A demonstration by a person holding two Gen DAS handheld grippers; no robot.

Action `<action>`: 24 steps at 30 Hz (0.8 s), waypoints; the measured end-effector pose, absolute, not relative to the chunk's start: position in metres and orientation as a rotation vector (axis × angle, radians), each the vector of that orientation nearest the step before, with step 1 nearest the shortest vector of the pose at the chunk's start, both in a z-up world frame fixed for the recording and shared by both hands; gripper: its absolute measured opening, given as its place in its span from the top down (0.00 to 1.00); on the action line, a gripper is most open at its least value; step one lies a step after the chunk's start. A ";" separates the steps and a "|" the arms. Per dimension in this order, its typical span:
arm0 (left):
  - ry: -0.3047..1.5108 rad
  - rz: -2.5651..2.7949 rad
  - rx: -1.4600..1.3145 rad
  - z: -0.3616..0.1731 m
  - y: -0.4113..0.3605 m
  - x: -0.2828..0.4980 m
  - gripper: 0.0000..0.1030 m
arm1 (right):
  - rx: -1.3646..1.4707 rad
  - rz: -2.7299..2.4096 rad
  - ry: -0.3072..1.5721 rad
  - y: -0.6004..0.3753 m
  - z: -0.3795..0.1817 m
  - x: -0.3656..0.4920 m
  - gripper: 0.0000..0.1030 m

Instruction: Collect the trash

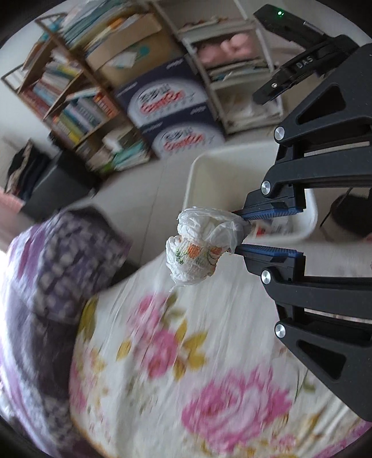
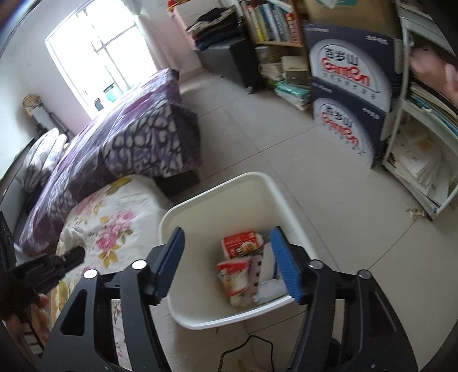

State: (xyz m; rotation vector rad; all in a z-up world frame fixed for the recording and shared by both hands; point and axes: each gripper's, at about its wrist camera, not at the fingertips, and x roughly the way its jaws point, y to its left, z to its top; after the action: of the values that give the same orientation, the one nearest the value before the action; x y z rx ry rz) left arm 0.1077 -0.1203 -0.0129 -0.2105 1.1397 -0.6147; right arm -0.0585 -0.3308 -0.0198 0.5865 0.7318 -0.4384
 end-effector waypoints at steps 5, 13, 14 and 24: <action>1.240 -0.792 -0.274 -0.030 -0.158 0.100 0.79 | 0.567 -0.512 0.687 -0.341 -0.014 -0.073 0.22; 1.327 -0.911 -0.383 -0.040 -0.172 0.094 0.42 | 0.456 -0.621 0.600 -0.344 0.003 -0.091 0.11; 1.315 -0.901 -0.362 -0.038 -0.168 0.091 0.40 | 0.439 -0.624 0.590 -0.342 0.006 -0.093 0.11; 0.716 -0.403 0.112 0.039 -0.121 0.013 0.07 | 0.257 -0.658 0.522 -0.283 0.030 -0.116 0.07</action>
State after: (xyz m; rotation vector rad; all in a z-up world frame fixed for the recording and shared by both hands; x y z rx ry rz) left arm 0.0131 -0.1213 0.0386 0.1116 0.7165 -0.4034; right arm -0.1165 -0.2827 0.0299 0.2572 0.5224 -0.6577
